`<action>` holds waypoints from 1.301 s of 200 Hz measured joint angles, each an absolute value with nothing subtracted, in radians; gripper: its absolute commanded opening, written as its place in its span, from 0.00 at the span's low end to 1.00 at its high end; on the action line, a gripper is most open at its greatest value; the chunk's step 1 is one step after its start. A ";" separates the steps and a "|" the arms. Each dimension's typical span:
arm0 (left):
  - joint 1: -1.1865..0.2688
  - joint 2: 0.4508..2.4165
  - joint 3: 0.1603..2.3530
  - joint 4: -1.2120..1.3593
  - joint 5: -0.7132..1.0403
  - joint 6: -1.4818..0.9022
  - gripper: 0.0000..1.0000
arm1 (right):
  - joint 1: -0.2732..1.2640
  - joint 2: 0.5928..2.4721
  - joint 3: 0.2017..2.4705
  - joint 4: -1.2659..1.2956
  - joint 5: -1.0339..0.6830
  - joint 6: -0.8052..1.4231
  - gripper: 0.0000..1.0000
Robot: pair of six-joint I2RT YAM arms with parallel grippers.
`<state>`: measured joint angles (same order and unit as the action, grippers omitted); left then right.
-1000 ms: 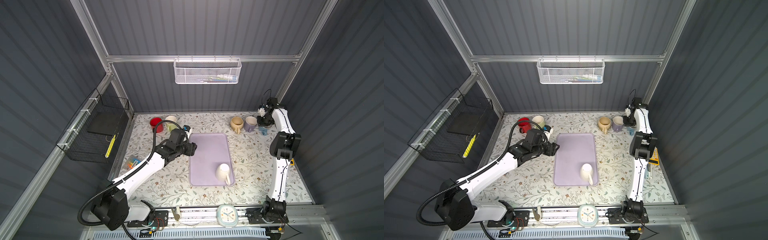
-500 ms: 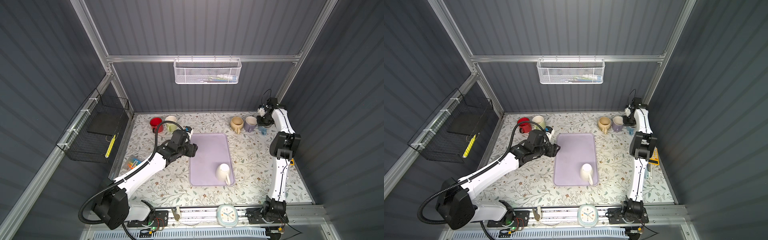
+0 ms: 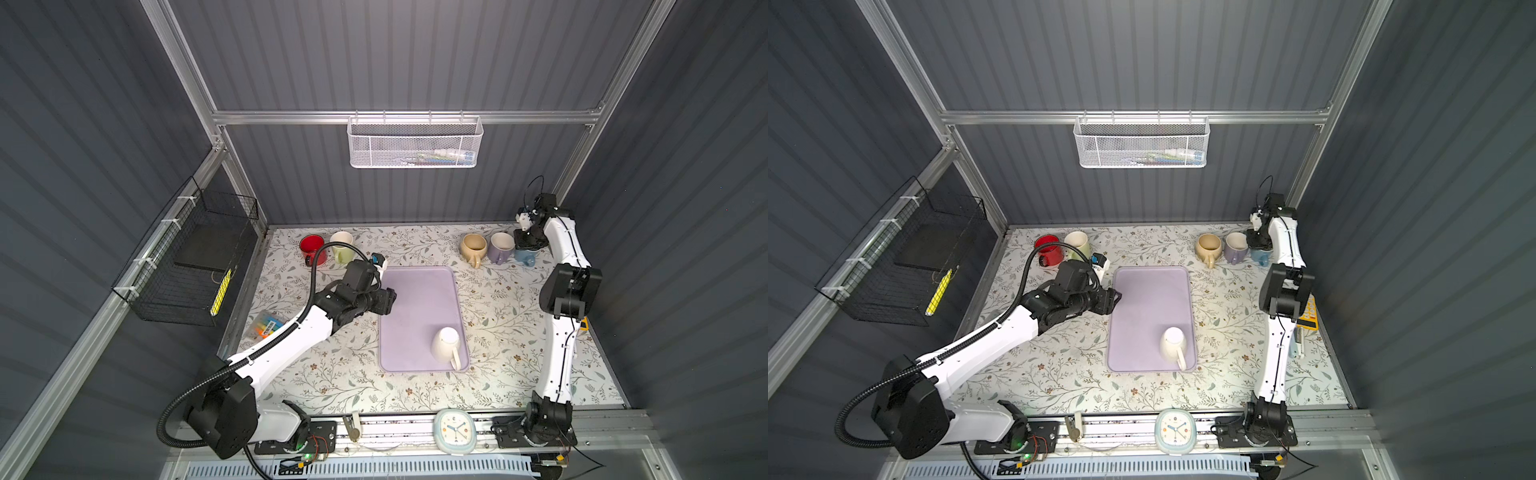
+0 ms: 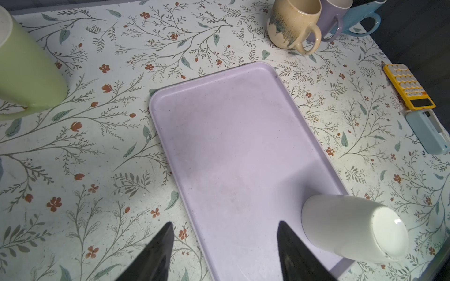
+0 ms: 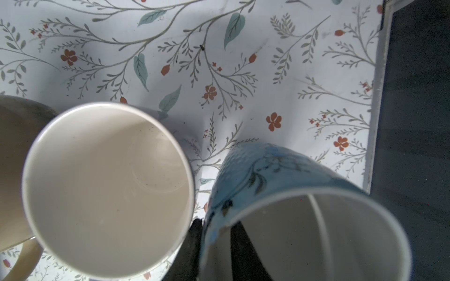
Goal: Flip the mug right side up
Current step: 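Lower the blue mug upright beside the purple mug with the right gripper, then open the right gripper and lift it off the blue mug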
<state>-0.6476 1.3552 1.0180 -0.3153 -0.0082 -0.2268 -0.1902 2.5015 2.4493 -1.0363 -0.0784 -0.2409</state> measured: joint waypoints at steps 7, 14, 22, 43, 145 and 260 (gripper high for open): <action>-0.648 1.355 1.018 -0.315 -0.009 -0.227 0.67 | -0.190 2.502 2.449 -1.036 -0.078 -0.241 0.27; -0.648 1.355 1.018 -0.315 -0.009 -0.227 0.67 | -0.190 2.502 2.449 -1.035 -0.078 -0.241 0.28; -0.648 1.355 1.018 -0.315 -0.009 -0.227 0.67 | -0.190 2.502 2.449 -1.034 -0.077 -0.241 0.28; -0.648 1.355 1.018 -0.315 -0.009 -0.227 0.67 | -0.190 2.502 2.450 -1.032 -0.074 -0.240 0.31; -0.654 1.354 1.018 -0.315 -0.009 -0.227 0.67 | -0.191 2.498 2.498 -1.024 -0.080 -0.223 0.39; -0.656 1.305 0.957 -0.291 -0.008 -0.230 0.69 | -0.161 2.335 2.471 -1.009 -0.109 -0.187 0.43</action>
<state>-0.6559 1.3048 0.9573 -0.2913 -0.0078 -0.2302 -0.1608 2.3348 2.4710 -1.0092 -0.1089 -0.1875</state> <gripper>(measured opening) 0.685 0.428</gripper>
